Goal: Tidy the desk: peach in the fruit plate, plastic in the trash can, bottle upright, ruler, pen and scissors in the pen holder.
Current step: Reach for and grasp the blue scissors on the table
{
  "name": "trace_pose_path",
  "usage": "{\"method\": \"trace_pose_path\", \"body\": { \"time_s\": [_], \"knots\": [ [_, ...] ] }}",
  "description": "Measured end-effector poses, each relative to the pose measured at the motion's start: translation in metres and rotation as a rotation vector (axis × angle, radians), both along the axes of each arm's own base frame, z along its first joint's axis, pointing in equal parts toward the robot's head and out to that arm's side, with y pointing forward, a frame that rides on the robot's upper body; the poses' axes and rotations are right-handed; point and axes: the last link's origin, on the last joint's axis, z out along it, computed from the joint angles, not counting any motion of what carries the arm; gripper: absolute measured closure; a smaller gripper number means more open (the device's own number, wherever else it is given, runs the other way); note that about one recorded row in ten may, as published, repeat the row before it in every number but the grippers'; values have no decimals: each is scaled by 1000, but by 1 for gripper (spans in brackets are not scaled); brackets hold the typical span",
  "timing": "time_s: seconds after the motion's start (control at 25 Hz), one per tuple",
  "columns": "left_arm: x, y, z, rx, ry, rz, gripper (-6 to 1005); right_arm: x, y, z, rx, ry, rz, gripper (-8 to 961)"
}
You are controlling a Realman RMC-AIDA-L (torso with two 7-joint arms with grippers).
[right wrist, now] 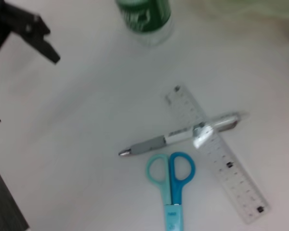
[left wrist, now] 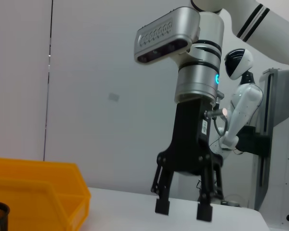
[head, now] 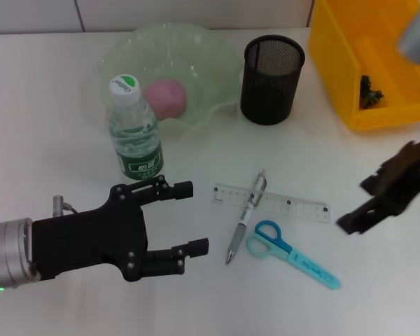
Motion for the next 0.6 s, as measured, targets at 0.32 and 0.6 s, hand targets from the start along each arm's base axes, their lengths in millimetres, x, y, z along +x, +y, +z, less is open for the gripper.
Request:
{"method": "trace_pose_path", "body": {
  "time_s": [0.32, 0.6],
  "knots": [
    [-2, 1, -1, 2, 8, 10, 200, -12, -6, -56, -50, -119, 30, 136],
    [-3, 3, -2, 10, 19, 21, 199, -16, -13, -84, -42, -194, 61, 148]
  ]
}}
